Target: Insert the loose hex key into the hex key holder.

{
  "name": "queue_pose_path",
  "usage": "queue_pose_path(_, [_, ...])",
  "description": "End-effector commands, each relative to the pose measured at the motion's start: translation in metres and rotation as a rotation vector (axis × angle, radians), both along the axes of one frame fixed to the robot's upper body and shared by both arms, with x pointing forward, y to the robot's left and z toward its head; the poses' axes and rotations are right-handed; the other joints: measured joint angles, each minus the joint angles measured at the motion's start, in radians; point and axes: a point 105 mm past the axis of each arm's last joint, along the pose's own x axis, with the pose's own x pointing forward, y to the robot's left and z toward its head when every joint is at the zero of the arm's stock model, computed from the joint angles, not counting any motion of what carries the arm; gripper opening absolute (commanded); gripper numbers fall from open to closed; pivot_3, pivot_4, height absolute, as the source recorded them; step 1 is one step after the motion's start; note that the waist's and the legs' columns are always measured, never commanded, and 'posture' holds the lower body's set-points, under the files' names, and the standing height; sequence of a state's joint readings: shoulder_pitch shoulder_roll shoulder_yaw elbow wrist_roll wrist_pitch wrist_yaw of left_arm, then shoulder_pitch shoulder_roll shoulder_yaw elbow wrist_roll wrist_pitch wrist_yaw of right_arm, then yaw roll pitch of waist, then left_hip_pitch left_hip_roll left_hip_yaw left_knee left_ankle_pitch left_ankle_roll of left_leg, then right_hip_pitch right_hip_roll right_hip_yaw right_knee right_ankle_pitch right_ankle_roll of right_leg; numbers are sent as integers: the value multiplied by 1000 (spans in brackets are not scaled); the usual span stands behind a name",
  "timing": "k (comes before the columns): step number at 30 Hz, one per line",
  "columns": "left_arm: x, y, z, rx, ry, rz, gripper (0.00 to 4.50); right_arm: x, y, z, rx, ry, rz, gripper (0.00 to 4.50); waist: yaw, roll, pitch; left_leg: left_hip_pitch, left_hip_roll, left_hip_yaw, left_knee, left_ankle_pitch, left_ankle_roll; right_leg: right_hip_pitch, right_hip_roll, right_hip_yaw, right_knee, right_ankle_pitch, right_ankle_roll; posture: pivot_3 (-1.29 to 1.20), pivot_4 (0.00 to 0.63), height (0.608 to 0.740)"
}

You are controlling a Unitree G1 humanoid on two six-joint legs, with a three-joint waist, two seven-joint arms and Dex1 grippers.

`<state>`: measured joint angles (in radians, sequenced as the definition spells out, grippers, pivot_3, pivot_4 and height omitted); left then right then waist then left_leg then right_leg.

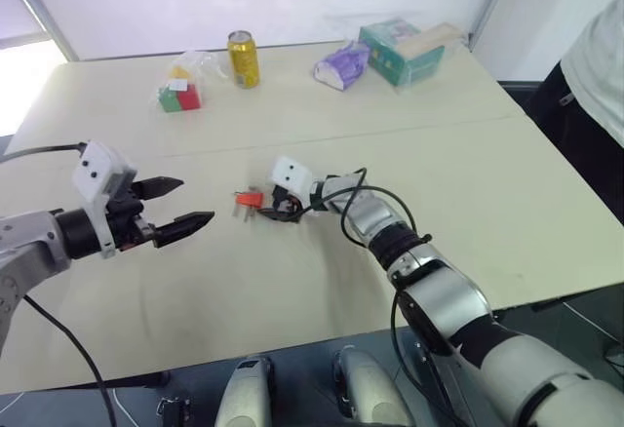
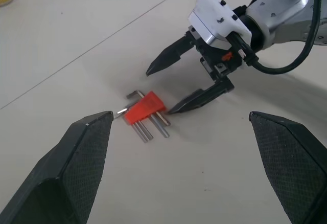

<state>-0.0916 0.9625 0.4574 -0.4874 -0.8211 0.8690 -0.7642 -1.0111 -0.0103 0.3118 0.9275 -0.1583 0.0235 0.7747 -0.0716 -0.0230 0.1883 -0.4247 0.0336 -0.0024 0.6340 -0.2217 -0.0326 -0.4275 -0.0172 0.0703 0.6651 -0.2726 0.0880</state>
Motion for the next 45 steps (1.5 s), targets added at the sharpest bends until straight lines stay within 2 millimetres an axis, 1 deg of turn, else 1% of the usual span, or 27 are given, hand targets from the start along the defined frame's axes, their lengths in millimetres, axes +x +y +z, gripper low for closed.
queue_pose_path(1, [-3, 0, 13, 12, -52, -5, 4453, -4, 11, 7, 19, -17, 29, 3700, 0, 0, 0, 0, 0, 0, 0, 0, 0, 0, 0, 0, 0, 0, 0, 0, 150, 740])
queue_pose_path(7, [-2, 0, 13, 13, -56, -1, 4453, -4, 13, 3, 27, 10, 12, 3700, 0, 0, 0, 0, 0, 0, 0, 0, -1, 0, 0, 0, 0, 0, 0, 0, 150, 740])
queue_pose_path(13, [-2, 0, 13, 14, -61, 7, 4453, -2, 16, -9, 67, 118, -39, 3700, -2, 0, 0, 2, 0, 0, -2, 1, -1, 0, 0, 0, 0, 0, 0, 0, 150, 740])
queue_pose_path(19, [-3, 0, 12, 17, -68, 17, 4453, -2, 20, -10, 63, 118, -47, 3700, -5, 0, 0, 4, 0, 0, -3, 1, -1, 1, 1, 1, 0, 0, -1, 0, 150, 740])
queue_pose_path(20, [-3, 0, 12, 18, -69, 20, 4486, -2, 20, -11, 58, 113, -45, 3445, -5, 0, 0, 5, 0, 0, -3, 1, -1, 1, 1, 1, 0, 0, -1, 0, 150, 740])
queue_pose_path(22, [-3, 0, 12, 18, -72, 24, 4500, -2, 21, -11, 52, 105, -39, 2799, -5, 0, 0, 5, 0, 0, -3, 1, -1, 1, 1, 1, 0, 0, -1, 0, 150, 740])
queue_pose_path(25, [-3, 0, 12, 17, -73, 28, 4500, -3, 21, -13, 47, 97, -27, 1304, -4, 0, 0, 5, 0, 0, -3, 1, -1, 1, 1, 1, 1, 0, -1, 0, 150, 740])
queue_pose_path(26, [-2, 1, 12, 17, -73, 28, 4500, -4, 21, -13, 47, 97, -26, 975, -3, 0, 0, 5, 0, 0, -3, 1, -1, 1, 1, 1, 1, 1, -1, 0, 150, 740])
queue_pose_path(29, [-1, 1, 11, 14, -71, 28, 4500, 0, 18, -10, 31, 33, -33, 989, -2, 0, 0, 5, 0, 0, -3, 1, -1, 2, 1, 1, 1, 1, -1, 0, 150, 740])
queue_pose_path(32, [2, -1, 12, -1, -73, 17, 4500, 7, 13, 9, 5, -205, -21, 989, -1, 0, 0, 5, 0, 0, -3, 1, -2, 1, 1, 1, 1, 1, -1, 0, 150, 740])
queue_pose_path(33, [5, -2, 12, -7, -75, 7, 4500, 9, 10, 23, -15, -361, -6, 989, 2, 0, 0, 5, 0, 0, -3, 1, -2, 1, 1, 1, 1, 0, -1, 0, 150, 740])
queue_pose_path(34, [7, -4, 14, -17, -78, -6, 4500, 8, 6, 38, -44, -535, 40, 989, 7, 0, 0, 5, 0, 0, -3, 1, -2, 2, 0, 1, 1, 0, -1, 0, 150, 740])
queue_pose_path(35, [10, -5, 16, -27, -81, -19, 4500, 3, 4, 50, -52, -652, 87, 989, 10, 0, 0, 3, -1, 0, -2, 2, -4, 1, -1, 0, 0, 0, -1, 0, 150, 740])
queue_pose_path(37, [17, -10, 21, -48, -94, -50, 4500, -5, -3, 70, -52, -820, 142, 989, 14, -1, 0, -1, -2, 0, -2, 4, -7, -1, -2, -1, 0, 0, -1, 0, 150, 740])
queue_pose_path(40, [28, -19, 30, -82, -110, -111, 4500, -23, -14, 96, -90, -1096, 263, 989, 11, -1, 0, -1, -2, 1, -2, 4, -7, -1, -2, -1, 0, 1, 0, 0, 150, 740])
queue_pose_path(42, [36, -26, 40, -116, -131, -150, 4500, -37, -21, 113, -70, -1209, 322, 989, 9, -1, 0, 0, -2, 1, -3, 4, -7, -1, 0, -1, 0, 1, 0, 0, 150, 740])
queue_pose_path(45, [49, -38, 60, -177, -166, -209, 4500, -53, -30, 135, -42, -1335, 379, 989, 4, -1, 0, 0, -1, -1, -3, 4, -7, -1, 2, -1, 0, 1, -1, 0, 150, 740])
